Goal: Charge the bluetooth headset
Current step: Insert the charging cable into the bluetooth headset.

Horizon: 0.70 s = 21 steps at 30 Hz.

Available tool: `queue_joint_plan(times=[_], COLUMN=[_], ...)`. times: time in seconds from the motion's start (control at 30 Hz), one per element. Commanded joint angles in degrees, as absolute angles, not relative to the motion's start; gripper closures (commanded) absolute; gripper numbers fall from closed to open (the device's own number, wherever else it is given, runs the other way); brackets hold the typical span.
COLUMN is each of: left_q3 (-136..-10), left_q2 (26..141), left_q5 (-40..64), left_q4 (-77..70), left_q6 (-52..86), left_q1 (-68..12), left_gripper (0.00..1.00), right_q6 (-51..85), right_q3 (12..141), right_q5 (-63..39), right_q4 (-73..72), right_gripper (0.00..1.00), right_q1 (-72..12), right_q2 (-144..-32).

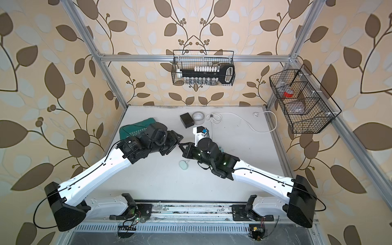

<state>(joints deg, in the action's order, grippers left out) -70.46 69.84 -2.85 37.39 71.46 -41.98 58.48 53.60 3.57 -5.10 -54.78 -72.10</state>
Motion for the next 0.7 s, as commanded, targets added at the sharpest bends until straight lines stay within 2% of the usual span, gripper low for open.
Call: queue_joint_plan(times=[0.0, 0.67], left_q3=[-72.4, -73.2], left_q2=[69.4, 67.2], left_q5=[-1.8, -6.5], left_q4=[40.3, 43.0], left_q6=[69.4, 68.7], left_q1=[-43.6, -43.7], left_gripper=[0.81, 0.74], right_q6=[58.4, 60.0], right_q3=[55.1, 52.6], right_q5=[7.0, 8.6], right_q4=[-8.3, -5.8], right_gripper=[0.99, 1.00], right_q1=[-55.3, -55.5], right_q2=[-73.3, -70.9])
